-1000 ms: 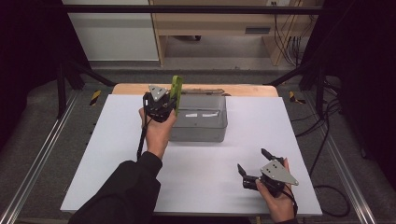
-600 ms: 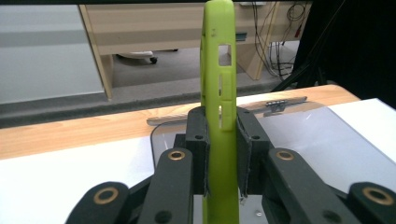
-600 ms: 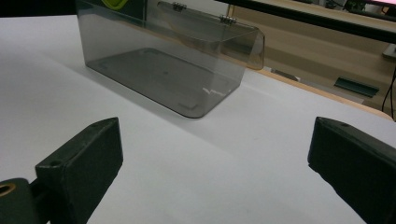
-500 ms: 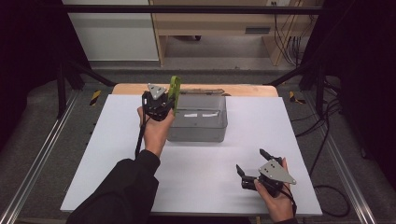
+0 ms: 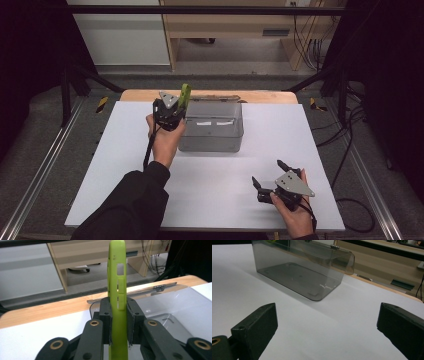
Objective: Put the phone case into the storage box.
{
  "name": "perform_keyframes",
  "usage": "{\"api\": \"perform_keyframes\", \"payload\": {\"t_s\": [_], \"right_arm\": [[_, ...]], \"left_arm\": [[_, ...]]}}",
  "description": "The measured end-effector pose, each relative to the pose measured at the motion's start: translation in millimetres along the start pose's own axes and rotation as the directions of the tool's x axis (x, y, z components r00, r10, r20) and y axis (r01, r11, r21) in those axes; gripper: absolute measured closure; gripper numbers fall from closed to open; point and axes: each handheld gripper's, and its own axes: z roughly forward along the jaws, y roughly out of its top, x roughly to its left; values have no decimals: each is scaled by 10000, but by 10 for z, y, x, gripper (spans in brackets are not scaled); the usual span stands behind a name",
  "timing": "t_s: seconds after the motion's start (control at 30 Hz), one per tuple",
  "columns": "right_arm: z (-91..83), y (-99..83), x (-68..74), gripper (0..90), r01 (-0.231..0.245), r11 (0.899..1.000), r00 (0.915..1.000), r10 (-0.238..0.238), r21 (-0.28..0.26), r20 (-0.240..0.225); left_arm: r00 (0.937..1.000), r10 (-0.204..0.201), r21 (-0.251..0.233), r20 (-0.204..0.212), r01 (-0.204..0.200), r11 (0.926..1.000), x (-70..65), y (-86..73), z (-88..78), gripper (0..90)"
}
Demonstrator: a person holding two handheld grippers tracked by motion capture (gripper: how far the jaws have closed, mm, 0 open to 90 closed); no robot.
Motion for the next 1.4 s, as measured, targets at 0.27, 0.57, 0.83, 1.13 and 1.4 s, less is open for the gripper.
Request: {"api": "perform_keyframes", "payload": {"t_s": [0.27,0.57,0.83,1.13,1.4], "right_arm": [[-4,-1,-6,34,0,10000,10000,0,-7,10],[-2,3,5,34,23,10000,10000,-23,20,-39],[0,-1,-6,34,33,10000,10000,-33,14,-15],[-4,-3,-9,34,31,10000,10000,-31,51,-40],[-6,-8,-24,34,17,10000,10000,-17,68,-18]], "left_arm": [[9997,223,188,-118,-220,9996,-26,-23,54,774],[9999,-47,515,-104,52,9987,17,-63,112,774],[9999,-102,768,-58,106,9970,8,-90,165,774],[9991,-426,1145,43,418,9925,26,-169,235,774],[9981,-608,1384,117,586,9886,34,-226,268,774]]}}
